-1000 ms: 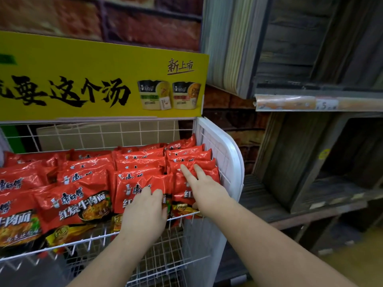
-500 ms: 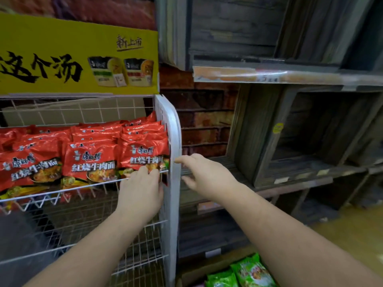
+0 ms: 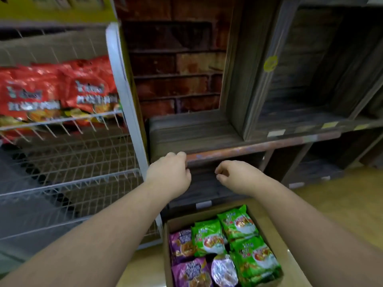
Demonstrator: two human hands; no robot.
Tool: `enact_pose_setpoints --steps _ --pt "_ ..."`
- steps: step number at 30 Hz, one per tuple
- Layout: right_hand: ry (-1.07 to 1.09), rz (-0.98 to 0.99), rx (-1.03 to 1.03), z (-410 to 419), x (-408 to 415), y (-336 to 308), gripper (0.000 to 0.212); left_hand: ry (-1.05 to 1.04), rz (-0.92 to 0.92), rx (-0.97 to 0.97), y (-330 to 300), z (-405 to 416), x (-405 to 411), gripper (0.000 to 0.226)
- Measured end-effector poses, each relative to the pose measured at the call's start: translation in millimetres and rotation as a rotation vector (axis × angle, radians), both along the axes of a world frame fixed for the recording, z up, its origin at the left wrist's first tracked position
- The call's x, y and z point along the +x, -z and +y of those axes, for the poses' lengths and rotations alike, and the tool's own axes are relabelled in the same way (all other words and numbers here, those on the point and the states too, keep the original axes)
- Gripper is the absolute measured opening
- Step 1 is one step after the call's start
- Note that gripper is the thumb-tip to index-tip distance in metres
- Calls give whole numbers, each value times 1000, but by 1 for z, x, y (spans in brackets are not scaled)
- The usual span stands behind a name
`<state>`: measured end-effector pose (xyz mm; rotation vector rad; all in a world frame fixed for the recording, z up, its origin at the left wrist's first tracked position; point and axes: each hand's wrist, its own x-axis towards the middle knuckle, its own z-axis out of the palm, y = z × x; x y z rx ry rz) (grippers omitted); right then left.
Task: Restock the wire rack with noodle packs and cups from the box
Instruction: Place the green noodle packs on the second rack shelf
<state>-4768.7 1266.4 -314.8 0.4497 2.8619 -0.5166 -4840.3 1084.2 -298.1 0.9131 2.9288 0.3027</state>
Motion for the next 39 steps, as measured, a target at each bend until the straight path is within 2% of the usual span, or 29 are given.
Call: enact_pose_setpoints --steps 4,7,13,18,23,27,31,34,36,39 --pt "58 -58 -39 6 5 106 27 46 -137 -83 103 13 -11 16" --pt "98 -70 -41 8 4 199 26 80 -170 -132 201 19 -17 18" --pt "132 -64 -56 10 -3 383 33 68 -241 -59 394 28 -20 11" --pt "204 -10 -26 18 0 471 37 -6 -347 18 502 31 -18 23" --pt "296 10 78 27 -2 517 43 -151 -429 186 557 46 -14 19" --pt "384 9 7 23 -4 538 41 -301 -616 373 567 51 4 18" --pt "517 58 -122 14 -2 556 55 -463 -819 532 573 60 8 14" --pt "543 64 -143 17 1 560 71 -575 -930 639 577 69 14 14" --pt "531 43 -130 18 3 561 74 -636 -1012 683 576 73 19 5" --pt "530 40 -120 19 6 556 71 -665 -1165 720 573 75 22 22"
